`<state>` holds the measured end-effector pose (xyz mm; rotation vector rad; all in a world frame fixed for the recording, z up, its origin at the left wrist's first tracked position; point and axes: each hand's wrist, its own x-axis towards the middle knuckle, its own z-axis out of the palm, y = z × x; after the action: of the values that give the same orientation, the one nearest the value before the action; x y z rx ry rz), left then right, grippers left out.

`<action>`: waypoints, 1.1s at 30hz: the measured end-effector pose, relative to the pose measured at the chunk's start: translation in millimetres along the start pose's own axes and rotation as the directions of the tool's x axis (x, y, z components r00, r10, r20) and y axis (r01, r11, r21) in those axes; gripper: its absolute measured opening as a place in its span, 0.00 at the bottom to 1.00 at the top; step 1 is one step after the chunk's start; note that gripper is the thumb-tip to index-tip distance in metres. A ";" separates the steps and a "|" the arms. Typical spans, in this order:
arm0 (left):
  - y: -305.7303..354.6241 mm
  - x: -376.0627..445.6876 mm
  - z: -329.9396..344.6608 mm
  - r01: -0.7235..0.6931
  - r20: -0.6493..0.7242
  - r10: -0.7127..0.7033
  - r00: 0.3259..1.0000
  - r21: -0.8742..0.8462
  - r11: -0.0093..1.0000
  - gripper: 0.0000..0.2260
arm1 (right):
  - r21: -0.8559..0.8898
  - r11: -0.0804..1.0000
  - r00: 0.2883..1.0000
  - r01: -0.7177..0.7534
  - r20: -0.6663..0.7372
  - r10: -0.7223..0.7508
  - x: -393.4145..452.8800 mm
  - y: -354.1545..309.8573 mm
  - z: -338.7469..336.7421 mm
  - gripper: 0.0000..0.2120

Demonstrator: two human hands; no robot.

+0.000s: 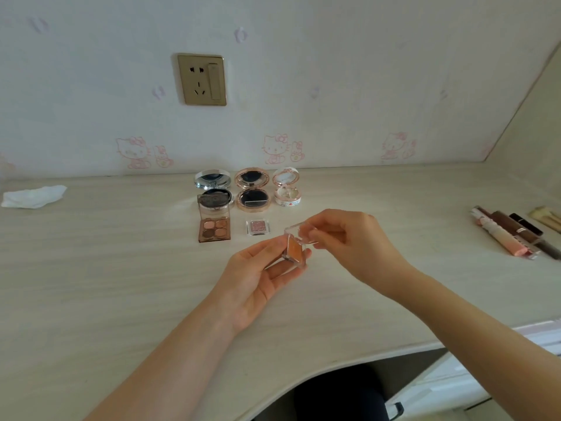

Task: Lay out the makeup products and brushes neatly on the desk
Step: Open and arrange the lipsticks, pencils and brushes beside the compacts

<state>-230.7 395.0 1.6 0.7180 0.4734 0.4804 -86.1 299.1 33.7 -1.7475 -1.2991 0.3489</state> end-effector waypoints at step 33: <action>-10.1 73.8 -19.4 -0.298 0.544 0.545 0.638 0.827 -0.477 0.02 | -0.561 0.809 0.984 0.177 0.131 -0.123 89.1 68.8 15.9 0.11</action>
<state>-180.7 439.6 -36.2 2.7423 0.6512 1.0282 -18.1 381.7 -4.8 -2.1160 -1.7214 -0.0765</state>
